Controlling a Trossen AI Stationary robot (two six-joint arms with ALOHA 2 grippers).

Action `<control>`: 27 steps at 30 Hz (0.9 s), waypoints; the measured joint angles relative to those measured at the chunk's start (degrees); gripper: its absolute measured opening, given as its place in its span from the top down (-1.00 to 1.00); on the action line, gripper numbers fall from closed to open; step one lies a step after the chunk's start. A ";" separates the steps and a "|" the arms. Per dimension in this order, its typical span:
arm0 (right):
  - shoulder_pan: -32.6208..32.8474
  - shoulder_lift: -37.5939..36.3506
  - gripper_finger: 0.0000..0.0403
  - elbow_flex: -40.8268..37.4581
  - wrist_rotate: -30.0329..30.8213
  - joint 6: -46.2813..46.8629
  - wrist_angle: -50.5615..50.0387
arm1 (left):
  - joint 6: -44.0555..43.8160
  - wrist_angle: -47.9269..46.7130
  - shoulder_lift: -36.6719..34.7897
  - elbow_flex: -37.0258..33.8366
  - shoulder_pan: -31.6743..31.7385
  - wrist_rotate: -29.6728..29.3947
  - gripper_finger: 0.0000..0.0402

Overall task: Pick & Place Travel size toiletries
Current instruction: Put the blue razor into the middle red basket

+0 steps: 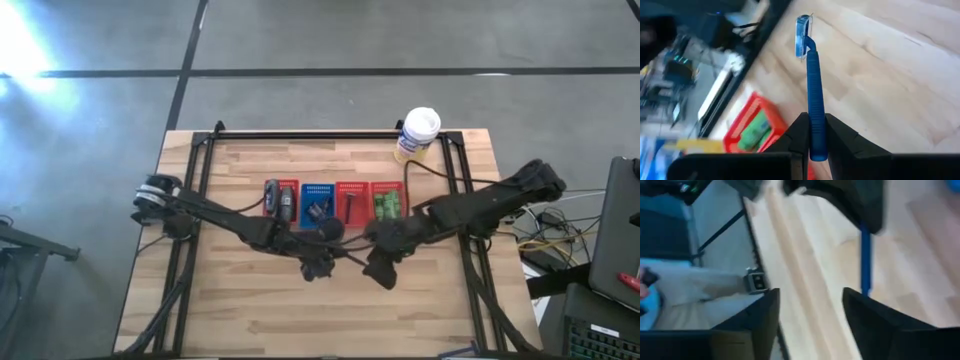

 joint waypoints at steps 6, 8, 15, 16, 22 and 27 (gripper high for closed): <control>3.74 -6.51 -0.32 -0.11 16.34 6.90 -9.91 | -15.24 1.87 -3.53 -4.26 0.91 -5.47 0.78; 5.47 -8.47 -0.38 -0.13 23.16 11.39 -14.35 | -25.69 1.87 -4.59 -5.46 1.79 -8.84 0.78; 9.71 -13.08 -0.51 -0.20 40.67 26.74 -27.23 | -83.75 3.47 -5.18 -8.05 7.80 -10.21 0.78; 9.78 -13.19 -0.52 -0.20 42.06 27.67 -27.69 | -89.81 4.63 -4.81 -8.14 8.73 -10.18 0.78; 9.51 -12.70 -0.55 -0.26 44.17 27.72 -27.69 | -99.68 9.05 -0.38 -6.67 12.32 -9.95 0.78; 9.56 -11.27 -0.50 -0.33 44.21 28.55 -27.54 | -104.36 9.46 3.84 -4.36 13.19 -10.11 0.78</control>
